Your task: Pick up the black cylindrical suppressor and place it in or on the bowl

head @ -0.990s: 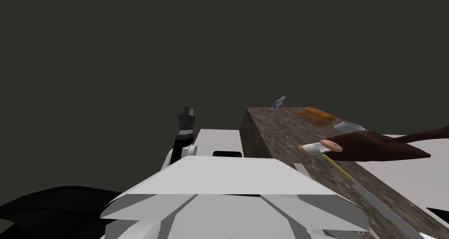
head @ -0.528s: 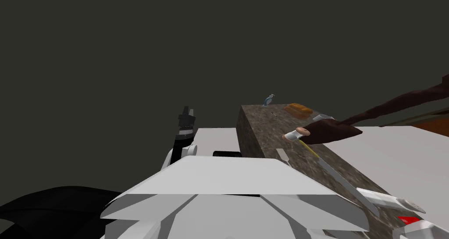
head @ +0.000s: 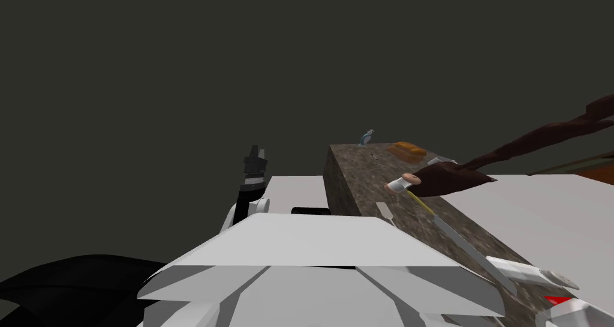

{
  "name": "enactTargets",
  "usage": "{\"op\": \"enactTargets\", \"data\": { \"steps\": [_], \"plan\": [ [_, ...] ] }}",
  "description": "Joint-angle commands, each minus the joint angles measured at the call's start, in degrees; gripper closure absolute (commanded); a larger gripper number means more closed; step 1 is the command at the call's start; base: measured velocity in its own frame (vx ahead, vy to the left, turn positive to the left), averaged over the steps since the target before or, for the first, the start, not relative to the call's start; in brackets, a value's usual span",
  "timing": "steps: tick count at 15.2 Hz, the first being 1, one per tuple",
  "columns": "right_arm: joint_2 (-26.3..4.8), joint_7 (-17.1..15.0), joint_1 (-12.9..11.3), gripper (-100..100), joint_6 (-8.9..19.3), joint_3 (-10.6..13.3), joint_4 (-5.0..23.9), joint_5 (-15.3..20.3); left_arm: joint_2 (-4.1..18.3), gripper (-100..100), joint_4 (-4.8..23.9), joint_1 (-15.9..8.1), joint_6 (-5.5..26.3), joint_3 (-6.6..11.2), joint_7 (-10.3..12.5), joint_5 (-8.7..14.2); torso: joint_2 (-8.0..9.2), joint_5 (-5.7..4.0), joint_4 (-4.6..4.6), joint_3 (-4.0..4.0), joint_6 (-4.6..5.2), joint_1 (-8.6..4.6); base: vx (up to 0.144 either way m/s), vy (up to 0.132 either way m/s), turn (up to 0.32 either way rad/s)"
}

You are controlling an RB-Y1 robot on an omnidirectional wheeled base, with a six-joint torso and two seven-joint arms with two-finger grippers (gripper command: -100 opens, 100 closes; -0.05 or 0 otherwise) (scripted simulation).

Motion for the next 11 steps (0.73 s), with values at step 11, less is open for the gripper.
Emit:
{"op": "enactTargets", "data": {
  "steps": [11],
  "plan": [
    [0.6,0.8,4.1,-100,-4.9,-3.1,3.4,-0.6,0.0,0,0.0,0.0,0.0,0.00,0.0,0.0,0.01,0.00,0.00,0.01,0.01,0.05,0.005,-0.008,0.019]
  ]
}}
